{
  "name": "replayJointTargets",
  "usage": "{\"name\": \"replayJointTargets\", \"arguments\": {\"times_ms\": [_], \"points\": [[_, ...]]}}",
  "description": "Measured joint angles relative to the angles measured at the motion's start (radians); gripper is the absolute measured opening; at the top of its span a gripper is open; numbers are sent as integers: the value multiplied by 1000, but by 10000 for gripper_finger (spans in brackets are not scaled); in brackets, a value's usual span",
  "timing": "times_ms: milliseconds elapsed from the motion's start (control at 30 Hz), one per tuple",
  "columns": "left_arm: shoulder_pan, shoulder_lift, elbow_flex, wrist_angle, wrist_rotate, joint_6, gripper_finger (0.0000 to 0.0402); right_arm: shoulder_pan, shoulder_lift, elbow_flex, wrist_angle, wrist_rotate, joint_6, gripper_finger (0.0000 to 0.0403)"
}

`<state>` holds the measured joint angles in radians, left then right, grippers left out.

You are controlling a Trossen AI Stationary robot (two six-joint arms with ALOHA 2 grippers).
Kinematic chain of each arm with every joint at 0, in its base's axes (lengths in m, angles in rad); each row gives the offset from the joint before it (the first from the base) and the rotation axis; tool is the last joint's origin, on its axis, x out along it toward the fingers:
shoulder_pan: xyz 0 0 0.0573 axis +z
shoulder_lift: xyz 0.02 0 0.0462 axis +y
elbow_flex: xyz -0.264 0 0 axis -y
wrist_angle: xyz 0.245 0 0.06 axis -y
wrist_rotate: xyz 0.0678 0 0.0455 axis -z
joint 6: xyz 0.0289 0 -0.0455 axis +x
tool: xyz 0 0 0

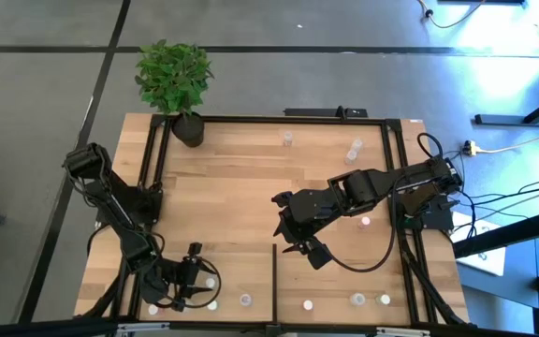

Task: Pick and place medicine bottles onto shelf by color
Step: Put the top green pill bottle on the shelf aligned with the other green pill bottle, then put the bottom pink pill bottle on the shelf aligned with the other pink pill bottle

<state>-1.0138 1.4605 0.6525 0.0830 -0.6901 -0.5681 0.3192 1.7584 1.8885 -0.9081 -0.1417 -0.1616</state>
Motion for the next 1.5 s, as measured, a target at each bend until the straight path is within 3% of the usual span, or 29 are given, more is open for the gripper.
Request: {"name": "replayJointTargets", "arguments": {"times_ms": [433,800,1033,1200,1300,1500], "points": [[-2,-30,0,69,0,27,219,0,0,0,0,0,0,210],[-1,-189,0,63,-13,165,219,0,0,0,0,0,0,210],[7,-280,0,40,-129,242,218,0,0,0,0,0,0,210],[77,-326,0,-31,-135,234,218,0,0,0,0,0,0,210],[149,-344,0,-31,-96,240,218,0,0,0,0,0,0,210],[335,-369,0,-75,107,263,218,0,0,0,0,0,-2,210]]}}
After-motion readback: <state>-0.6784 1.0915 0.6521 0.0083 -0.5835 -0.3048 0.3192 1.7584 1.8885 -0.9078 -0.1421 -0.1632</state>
